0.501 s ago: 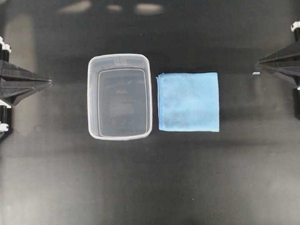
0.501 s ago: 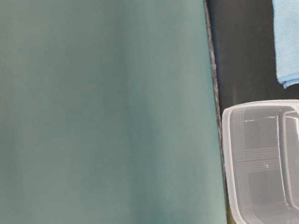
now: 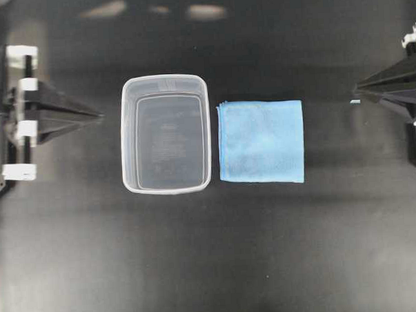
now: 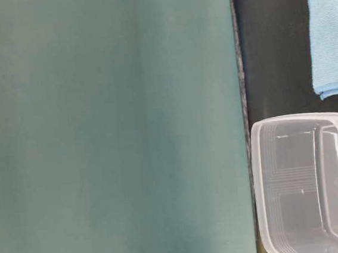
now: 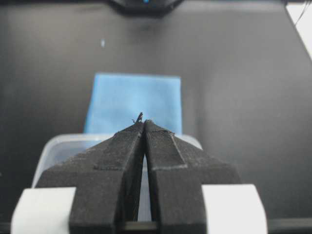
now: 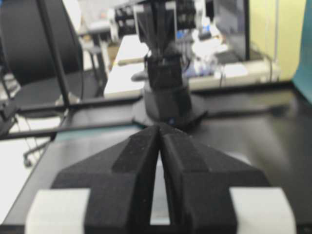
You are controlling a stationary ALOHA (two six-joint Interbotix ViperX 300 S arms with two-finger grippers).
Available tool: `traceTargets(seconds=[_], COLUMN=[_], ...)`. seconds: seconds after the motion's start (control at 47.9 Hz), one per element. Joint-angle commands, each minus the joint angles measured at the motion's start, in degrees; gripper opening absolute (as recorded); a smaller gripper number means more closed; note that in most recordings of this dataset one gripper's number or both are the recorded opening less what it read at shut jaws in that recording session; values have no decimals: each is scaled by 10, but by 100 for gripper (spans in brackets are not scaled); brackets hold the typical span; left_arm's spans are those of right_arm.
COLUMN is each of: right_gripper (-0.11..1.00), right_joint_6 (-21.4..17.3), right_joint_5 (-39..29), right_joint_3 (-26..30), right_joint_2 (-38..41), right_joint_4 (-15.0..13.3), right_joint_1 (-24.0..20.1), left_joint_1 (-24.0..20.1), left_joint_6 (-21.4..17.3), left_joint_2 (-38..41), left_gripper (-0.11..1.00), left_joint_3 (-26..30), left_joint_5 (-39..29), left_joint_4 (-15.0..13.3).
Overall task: Place the blue towel into the container with the left arm.
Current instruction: 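Raise the left gripper and swing it toward the container, then move the left gripper over the container to above the blue towel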
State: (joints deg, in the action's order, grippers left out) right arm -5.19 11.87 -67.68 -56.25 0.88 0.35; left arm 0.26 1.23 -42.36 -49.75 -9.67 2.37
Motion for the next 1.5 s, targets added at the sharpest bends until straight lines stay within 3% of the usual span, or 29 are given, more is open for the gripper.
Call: traceTargets(seconds=[0.0, 0.251, 0.355, 0.459, 0.564, 0.668, 0.752, 0.835, 1.086, 1.295, 1.483], right_gripper=[1, 3, 16, 40, 68, 81, 81, 80, 80, 79, 79], right_joint_6=[-3, -2, -3, -3, -3, -3, -3, -2, -3, -3, -3], right_joint_5=[-33, -114, -131, -150, -168, -177, -175, -175, -177, -168, -170], right_joint_3=[11, 11, 11, 11, 11, 9, 9, 8, 3, -2, -2], right_joint_2=[3, -3, -12, -32, -49, -64, -72, -76, -97, -123, -157], right_joint_4=[2, 2, 2, 2, 2, 2, 2, 2, 2, 2, 2], right_joint_1=[2, 4, 10, 17, 20, 20, 20, 20, 20, 20, 20], left_joint_1=[1, -11, -16, -24, -25, -25, -25, -23, -19, -19, -15], left_joint_6=[-2, -3, -3, -3, -3, -8, -20, -29, -34, -34, -36], left_joint_2=[40, 134, 174, 210, 250, 298, 340, 392, 541, 640, 702], left_gripper=[1, 1, 1, 5, 24, 54, 78, 89, 88, 88, 88], left_joint_3=[57, 133, 165, 200, 242, 285, 319, 365, 493, 565, 596], left_joint_5=[-28, -76, -101, -136, -178, -201, -217, -244, -326, -327, -327], left_joint_4=[2, 2, 2, 3, 2, 3, 3, 3, 3, 3, 3])
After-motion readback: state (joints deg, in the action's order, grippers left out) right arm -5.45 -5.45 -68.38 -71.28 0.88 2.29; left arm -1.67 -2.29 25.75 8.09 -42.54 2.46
